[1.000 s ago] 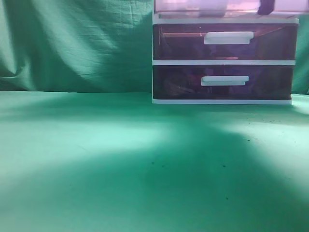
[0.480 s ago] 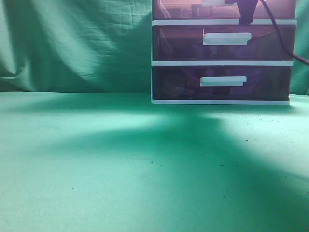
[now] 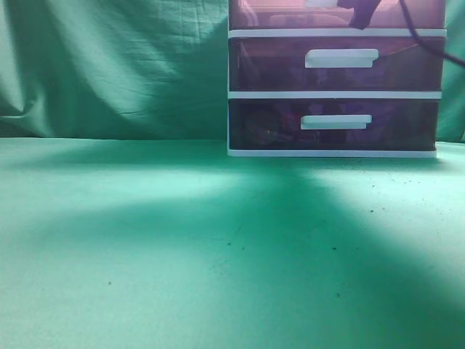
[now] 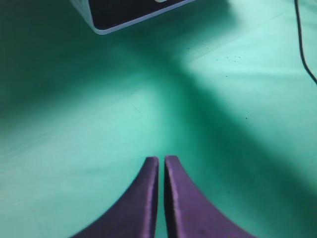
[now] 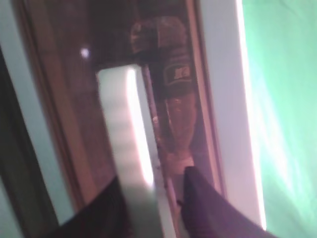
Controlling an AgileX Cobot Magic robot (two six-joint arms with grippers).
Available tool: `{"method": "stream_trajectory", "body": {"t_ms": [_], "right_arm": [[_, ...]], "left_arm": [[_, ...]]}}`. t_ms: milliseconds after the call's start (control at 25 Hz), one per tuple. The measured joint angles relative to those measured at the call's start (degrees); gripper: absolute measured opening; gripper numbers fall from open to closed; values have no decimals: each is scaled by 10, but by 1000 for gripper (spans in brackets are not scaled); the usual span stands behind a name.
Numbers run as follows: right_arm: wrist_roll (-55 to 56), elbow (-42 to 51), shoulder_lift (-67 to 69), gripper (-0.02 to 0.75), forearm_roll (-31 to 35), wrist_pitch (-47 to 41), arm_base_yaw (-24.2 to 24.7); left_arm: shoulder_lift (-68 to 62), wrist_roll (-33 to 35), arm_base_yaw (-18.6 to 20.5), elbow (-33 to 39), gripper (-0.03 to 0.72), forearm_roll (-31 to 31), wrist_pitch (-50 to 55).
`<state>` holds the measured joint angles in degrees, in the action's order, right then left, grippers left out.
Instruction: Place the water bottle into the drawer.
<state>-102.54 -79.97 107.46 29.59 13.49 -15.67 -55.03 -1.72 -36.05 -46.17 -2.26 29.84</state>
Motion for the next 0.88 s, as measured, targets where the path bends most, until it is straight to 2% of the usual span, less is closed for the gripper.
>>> {"method": "stream_trajectory", "body": {"t_ms": [40, 240, 440, 640, 800, 880], "right_arm": [[4, -1, -4, 353, 3, -21, 1], [8, -1, -44, 353, 43, -156, 1], [21, -1, -119, 353, 77, -234, 1], [122, -1, -217, 353, 77, -406, 1], [273, -2, -301, 84, 34, -565, 1], [360, -2, -341, 0, 13, -627, 1]], "left_arm": [[0, 0, 0, 0, 0, 5, -1], [0, 0, 0, 0, 0, 16, -3], [3, 0, 0, 0, 0, 16, -4], [63, 35, 0, 1, 0, -5, -17], [167, 92, 0, 16, 0, -48, -12], [224, 106, 0, 32, 0, -55, 2]]}}
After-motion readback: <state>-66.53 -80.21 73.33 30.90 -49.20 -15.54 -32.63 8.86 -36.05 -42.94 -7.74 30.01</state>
